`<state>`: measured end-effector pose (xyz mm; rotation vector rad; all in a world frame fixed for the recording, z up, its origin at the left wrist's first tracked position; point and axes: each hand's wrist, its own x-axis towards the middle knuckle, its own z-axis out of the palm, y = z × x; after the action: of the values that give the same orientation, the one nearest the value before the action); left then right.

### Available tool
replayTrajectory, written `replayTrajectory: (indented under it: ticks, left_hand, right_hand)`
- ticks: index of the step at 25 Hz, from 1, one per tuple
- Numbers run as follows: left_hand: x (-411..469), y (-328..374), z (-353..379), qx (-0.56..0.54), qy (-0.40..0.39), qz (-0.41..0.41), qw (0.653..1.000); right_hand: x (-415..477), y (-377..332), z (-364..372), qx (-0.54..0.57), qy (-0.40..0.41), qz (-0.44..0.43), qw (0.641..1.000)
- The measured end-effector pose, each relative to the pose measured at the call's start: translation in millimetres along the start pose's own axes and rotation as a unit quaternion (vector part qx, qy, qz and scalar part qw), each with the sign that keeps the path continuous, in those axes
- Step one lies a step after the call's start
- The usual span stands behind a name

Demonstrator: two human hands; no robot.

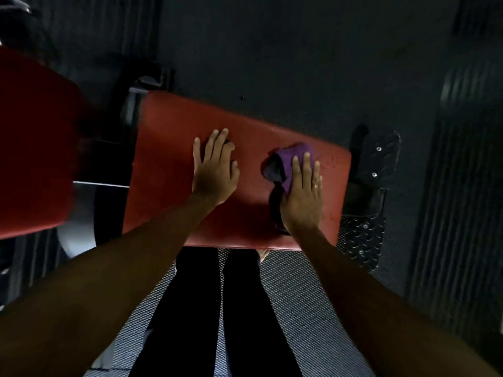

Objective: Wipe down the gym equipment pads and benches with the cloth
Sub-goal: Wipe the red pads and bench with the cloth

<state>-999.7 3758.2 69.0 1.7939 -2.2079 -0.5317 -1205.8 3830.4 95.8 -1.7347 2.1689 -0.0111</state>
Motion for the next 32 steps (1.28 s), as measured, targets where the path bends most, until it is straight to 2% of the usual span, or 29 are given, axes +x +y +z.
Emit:
replayTrajectory:
  ticks: [2, 4, 6, 10, 14, 18, 21, 25, 26, 28, 30, 32]
  left_hand:
    - [19, 8, 2, 0.009, -0.011, 0.024, 1.000]
    - [39, 16, 2, 0.019, -0.039, 0.035, 0.998]
    - [54, 24, 2, 0.030, -0.068, 0.036, 0.997]
    - [74, 28, 3, 0.024, -0.077, 0.041, 0.996]
    - [92, 32, 10, 0.067, -0.105, 0.045, 0.991]
    - [89, 30, 14, 0.115, -0.092, 0.061, 0.987]
    - [90, 30, 13, 0.120, -0.093, 0.059, 0.987]
    - [91, 30, 13, 0.113, -0.091, 0.056, 0.988]
    - [91, 29, 13, 0.110, -0.095, 0.054, 0.988]
    - [93, 29, 12, 0.106, -0.104, 0.048, 0.988]
    - [95, 31, 12, 0.109, -0.116, 0.042, 0.986]
    - [95, 31, 14, 0.117, -0.123, 0.038, 0.985]
  right_hand:
    - [25, -24, 0, 0.028, 0.006, 0.058, 0.998]
    - [31, -50, 3, 0.054, -0.004, 0.073, 0.996]
    - [17, -53, 3, 0.064, -0.012, 0.036, 0.997]
    - [-22, 0, -2, 0.014, -0.046, -0.058, 0.997]
    - [0, 33, -16, -0.006, -0.037, 0.056, 0.998]
    - [70, -9, -28, 0.061, -0.055, 0.120, 0.989]
    - [77, -33, -22, 0.078, -0.056, 0.048, 0.994]
    - [29, 23, -27, 0.025, -0.068, -0.067, 0.995]
    - [22, 41, -31, 0.009, -0.069, -0.052, 0.996]
    - [23, 61, -41, -0.016, -0.058, 0.033, 0.998]
    - [44, 51, -43, -0.016, -0.055, 0.104, 0.993]
    - [78, 19, -40, 0.007, -0.060, 0.120, 0.991]
